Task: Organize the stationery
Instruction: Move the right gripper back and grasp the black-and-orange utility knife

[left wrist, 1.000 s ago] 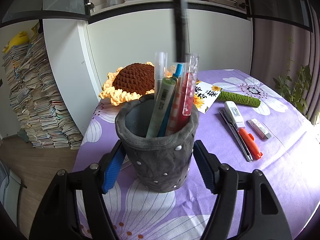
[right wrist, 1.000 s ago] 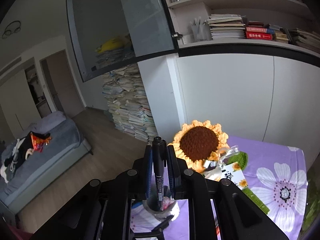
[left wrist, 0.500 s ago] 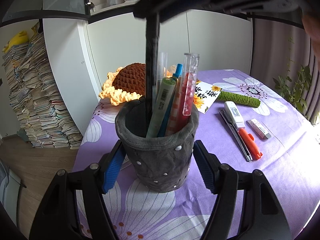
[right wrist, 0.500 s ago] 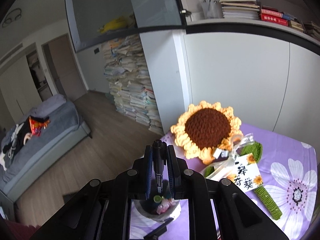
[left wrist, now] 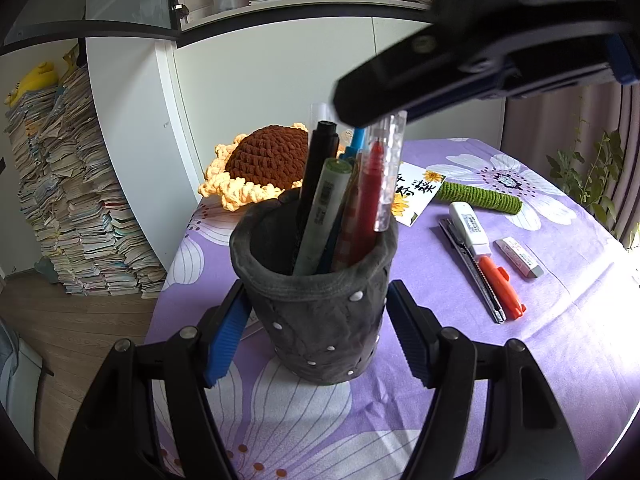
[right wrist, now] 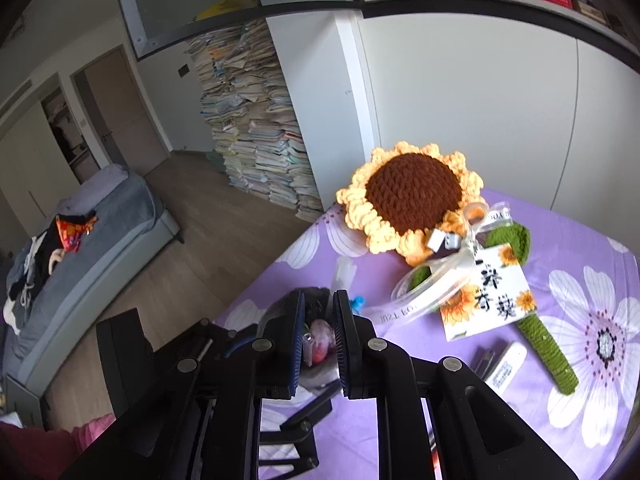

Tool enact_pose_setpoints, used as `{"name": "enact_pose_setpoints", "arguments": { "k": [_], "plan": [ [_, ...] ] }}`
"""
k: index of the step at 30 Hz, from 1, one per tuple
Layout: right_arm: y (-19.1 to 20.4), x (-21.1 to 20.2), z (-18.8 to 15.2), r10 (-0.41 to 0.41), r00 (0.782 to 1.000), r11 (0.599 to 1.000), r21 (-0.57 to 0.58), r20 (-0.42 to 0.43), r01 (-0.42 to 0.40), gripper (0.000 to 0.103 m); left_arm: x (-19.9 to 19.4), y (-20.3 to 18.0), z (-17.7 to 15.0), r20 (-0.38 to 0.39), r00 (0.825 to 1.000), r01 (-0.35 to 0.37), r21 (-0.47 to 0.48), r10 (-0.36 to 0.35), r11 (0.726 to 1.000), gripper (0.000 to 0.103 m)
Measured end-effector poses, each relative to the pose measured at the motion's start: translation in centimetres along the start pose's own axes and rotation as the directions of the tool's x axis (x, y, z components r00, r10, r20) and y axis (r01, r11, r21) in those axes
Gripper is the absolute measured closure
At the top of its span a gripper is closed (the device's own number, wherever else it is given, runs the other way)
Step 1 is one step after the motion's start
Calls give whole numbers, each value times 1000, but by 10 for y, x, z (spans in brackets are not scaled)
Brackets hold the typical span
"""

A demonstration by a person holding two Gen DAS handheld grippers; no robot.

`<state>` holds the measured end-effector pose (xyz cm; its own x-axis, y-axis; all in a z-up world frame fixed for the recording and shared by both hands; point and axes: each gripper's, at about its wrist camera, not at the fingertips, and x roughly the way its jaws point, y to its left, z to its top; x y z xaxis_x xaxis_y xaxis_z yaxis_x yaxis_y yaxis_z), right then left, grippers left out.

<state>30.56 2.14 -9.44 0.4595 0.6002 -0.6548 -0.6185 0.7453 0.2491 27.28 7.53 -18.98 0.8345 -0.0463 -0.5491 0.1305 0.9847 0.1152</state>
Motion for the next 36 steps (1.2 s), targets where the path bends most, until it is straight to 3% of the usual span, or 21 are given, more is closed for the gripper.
{"name": "enact_pose_setpoints", "arguments": {
  "k": [4, 10, 13, 17, 22, 28, 36],
  "plan": [
    [-14, -20, -7, -1, 1000, 999, 52, 9, 0, 88, 0, 1, 0, 0, 1000, 3, -3, -3, 1000, 34],
    [-54, -55, -25, -113, 993, 983, 149, 17, 109, 88, 0, 1, 0, 0, 1000, 3, -4, -3, 1000, 34],
    [-81, -46, -41, -170, 982, 956, 227, -80, 184, 87, 0, 1, 0, 0, 1000, 2, -3, -2, 1000, 34],
    [-105, -14, -68, -188, 954, 925, 284, -234, 252, 87, 0, 1, 0, 0, 1000, 0, -1, 0, 1000, 34],
    [-114, 11, -85, -170, 941, 916, 306, -292, 260, 87, 0, 1, 0, 0, 1000, 1, -2, -1, 1000, 34],
    [-118, 22, -79, -168, 941, 906, 330, -294, 265, 87, 0, 1, 0, 0, 1000, 1, -1, -1, 1000, 34],
    [-126, 53, -31, -205, 941, 920, 275, -271, 279, 87, 0, 2, 0, 0, 1000, 1, -2, -1, 1000, 34]
  ]
}}
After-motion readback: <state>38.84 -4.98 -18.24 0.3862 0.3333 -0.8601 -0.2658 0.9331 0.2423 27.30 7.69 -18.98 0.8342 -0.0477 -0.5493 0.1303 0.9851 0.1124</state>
